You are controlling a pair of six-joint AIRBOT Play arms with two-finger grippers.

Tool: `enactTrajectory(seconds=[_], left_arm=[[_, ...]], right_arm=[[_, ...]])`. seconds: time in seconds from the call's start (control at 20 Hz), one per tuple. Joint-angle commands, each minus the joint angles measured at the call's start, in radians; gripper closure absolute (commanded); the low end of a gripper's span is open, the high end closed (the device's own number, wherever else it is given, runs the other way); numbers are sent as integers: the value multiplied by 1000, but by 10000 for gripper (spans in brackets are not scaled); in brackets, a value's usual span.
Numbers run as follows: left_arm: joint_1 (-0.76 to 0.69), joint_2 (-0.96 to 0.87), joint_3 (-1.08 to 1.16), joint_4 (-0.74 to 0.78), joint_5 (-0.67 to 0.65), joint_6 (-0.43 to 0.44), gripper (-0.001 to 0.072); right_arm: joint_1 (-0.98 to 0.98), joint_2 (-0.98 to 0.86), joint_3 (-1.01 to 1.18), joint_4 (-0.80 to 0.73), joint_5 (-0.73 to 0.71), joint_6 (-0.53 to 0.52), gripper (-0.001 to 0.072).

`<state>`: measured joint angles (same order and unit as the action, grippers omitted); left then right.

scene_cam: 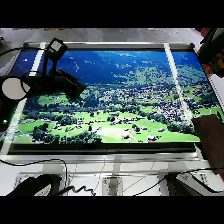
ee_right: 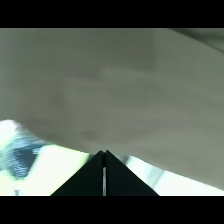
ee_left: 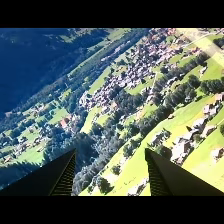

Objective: Fold the clothes and pants, and hang the long-sleeved shirts on hangers.

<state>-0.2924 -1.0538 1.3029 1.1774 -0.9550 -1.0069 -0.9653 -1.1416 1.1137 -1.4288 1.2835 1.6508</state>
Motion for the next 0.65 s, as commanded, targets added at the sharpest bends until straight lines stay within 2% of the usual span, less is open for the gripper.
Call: enactTrajectory(seconds=[0.0,0.15,0.2,0.4,0.6], left_arm=[[1,1,0,0,0,0,241],[1,1,0,0,0,0,241],[1,0,0,0,0,0,241],[1,1,0,0,0,0,241],[1,0,0,0,0,0,241]], right_arm=[[228,1,76,127,-69,-180,699],[454,1,127,122,-98,-389,700],[524,1,135,74,-115,-409,699],[747,12,137,-99,-176,-407,700],[828,26,137,-82,-173,-407,699]])
